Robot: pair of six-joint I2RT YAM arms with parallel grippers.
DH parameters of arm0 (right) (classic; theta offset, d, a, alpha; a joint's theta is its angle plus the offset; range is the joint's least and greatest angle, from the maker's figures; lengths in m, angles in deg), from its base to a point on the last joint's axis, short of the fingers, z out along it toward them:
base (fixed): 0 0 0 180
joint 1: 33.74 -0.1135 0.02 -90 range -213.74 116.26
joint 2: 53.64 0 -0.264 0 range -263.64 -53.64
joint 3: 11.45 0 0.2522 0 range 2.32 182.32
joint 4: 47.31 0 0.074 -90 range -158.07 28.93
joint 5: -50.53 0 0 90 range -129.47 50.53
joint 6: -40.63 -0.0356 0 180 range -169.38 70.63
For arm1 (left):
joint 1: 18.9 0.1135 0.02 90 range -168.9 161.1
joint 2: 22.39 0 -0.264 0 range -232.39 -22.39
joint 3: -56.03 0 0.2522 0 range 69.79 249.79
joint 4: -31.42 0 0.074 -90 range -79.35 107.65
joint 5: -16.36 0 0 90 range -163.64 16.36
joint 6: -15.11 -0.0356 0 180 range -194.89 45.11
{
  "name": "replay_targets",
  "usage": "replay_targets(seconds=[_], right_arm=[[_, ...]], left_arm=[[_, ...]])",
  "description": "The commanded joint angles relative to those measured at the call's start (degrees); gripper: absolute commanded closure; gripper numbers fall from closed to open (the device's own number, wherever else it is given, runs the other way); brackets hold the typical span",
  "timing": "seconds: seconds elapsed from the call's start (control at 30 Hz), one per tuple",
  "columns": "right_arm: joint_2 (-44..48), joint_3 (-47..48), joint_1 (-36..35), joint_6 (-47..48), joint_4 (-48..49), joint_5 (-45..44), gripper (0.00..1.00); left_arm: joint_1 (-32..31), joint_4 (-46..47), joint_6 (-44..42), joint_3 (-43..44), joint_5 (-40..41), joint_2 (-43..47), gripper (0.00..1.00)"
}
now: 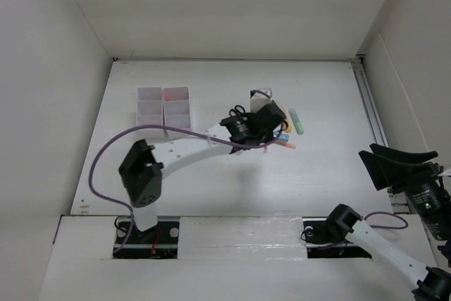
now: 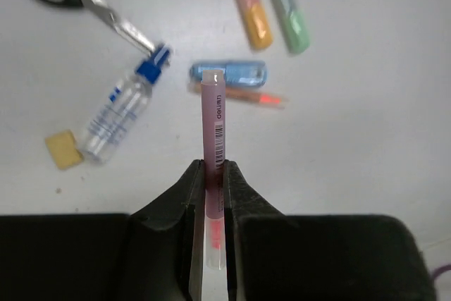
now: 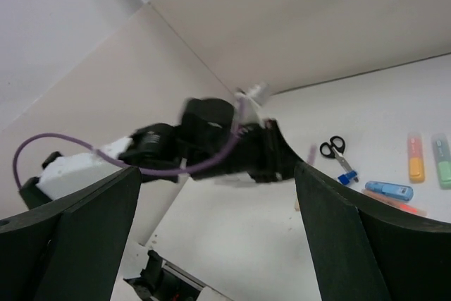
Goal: Sort the stationery into containers
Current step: Grab a piece of stationery with the left arm, then place the stationery into the container
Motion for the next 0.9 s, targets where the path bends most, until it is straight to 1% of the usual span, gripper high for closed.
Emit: replay_targets(seconds=[0.0,0.07,0.1,0.13,0.2,0.23,0.3,0.33,0.37,0.43,0.47,0.53,0.57,0.6,0.7,0.8,0.87], right_arm=[[-3.00,-0.20,-0.44,0.89,4.75,0.49,0.05],[-3.54,-0.72,-0.44,0.89,5.28,1.01,0.05],[-4.32,-0.73,-0.44,0.89,5.28,1.02,0.05],[-4.33,-1.42,-0.44,0.89,7.02,1.02,0.05],[-4.86,-3.53,-0.44,2.81,9.14,1.64,0.05],[-4.86,-4.41,-0.44,3.52,11.32,2.24,0.05],[-5.47,-5.74,-0.44,4.05,11.96,2.25,0.05],[-6.43,-6.43,-0.44,4.05,12.57,1.64,0.05],[-6.44,-6.44,-0.96,4.05,12.58,1.64,0.05],[-7.32,-7.06,-0.97,4.05,13.71,1.64,0.05],[-7.84,-7.75,-0.97,4.05,13.72,1.64,0.05],[-7.85,-8.55,-0.97,4.05,15.47,3.74,0.05],[-8.46,-9.16,-0.97,4.05,15.48,3.74,0.05],[-8.46,-9.17,-0.97,4.05,16.00,4.35,0.05],[-9.08,-9.69,-0.97,4.05,16.00,4.98,0.05],[-9.69,-9.69,-0.97,4.05,15.48,5.50,0.05],[-9.69,-10.22,-0.97,3.53,15.48,5.50,0.05]], left_arm=[[7.38,2.93,-6.18,0.98,6.79,10.08,1.00],[11.62,4.86,-6.80,-0.94,8.89,12.81,1.00],[15.12,5.82,-6.80,-1.74,10.64,15.17,1.00],[16.55,8.88,-7.41,-2.61,14.66,16.24,1.00],[18.92,12.05,-10.74,-4.54,18.90,17.74,1.00],[20.94,16.60,-12.67,-5.17,21.88,18.27,1.00],[23.49,21.36,-17.06,-6.75,21.91,18.97,1.00],[26.72,23.82,-17.87,-7.62,21.91,19.67,1.00],[28.50,28.29,-18.66,-8.59,19.56,20.46,1.00],[31.23,32.26,-20.85,-11.66,18.92,21.16,1.00],[33.15,36.46,-22.00,-12.89,18.92,21.17,1.00],[35.10,40.44,-24.28,-15.61,18.39,21.70,1.00],[37.54,41.24,-23.16,-15.63,18.39,21.70,1.00],[38.96,42.99,-23.15,-16.50,16.82,21.70,1.00],[42.21,47.12,-23.76,-18.27,16.28,22.22,1.00],[43.37,46.61,-23.15,-18.27,15.67,21.53,1.00],[43.37,46.61,-23.15,-18.27,16.90,21.00,1.00]])
